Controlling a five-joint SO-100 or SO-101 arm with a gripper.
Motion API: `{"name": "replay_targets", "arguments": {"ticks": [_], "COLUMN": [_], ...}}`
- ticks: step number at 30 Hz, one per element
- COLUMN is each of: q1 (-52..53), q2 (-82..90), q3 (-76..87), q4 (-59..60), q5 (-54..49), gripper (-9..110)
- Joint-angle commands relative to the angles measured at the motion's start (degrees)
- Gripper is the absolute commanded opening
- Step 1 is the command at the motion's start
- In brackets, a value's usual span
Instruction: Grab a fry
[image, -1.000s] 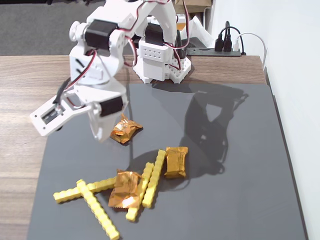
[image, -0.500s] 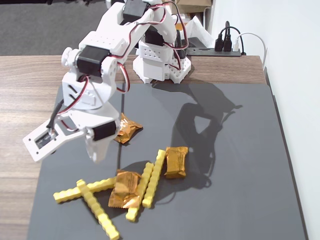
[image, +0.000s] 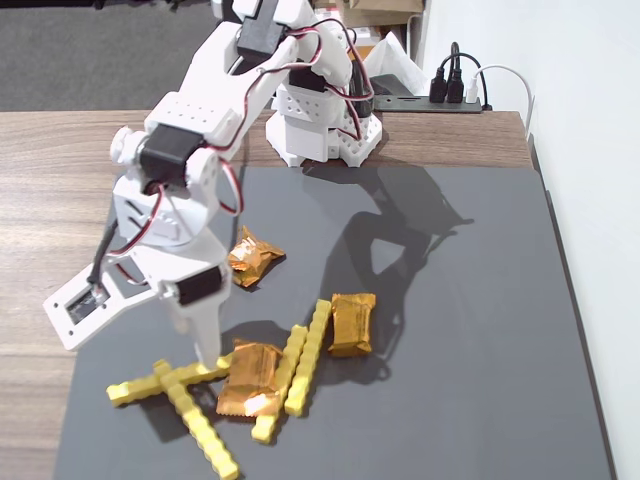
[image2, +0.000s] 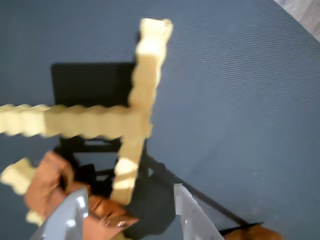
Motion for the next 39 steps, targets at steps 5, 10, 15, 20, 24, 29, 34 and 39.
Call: {"name": "replay_targets", "arguments": {"ticks": [5, 10, 15, 20, 24, 29, 34, 39], "q1": [-0.18, -1.05, -1.76, -2.02, -2.02, -2.02, -2.02, -2.02], "q2": [-1.67, -4.13, -5.98, -7.03, -7.21, -7.38, -7.38, -7.47], "q3": [-2.72, -3.96, -4.83, -5.54, -5.8, -6.5, -6.77, -6.77], "q4": [-1.76, -2.64, -2.64, -2.72, -2.72, -2.11, -1.85, -1.76], "q5": [-0.62, -0.35, -0.09, 0.18, 0.18, 0.18, 0.18, 0.18], "gripper": [22, 22, 22, 21, 17, 11, 4, 1]}}
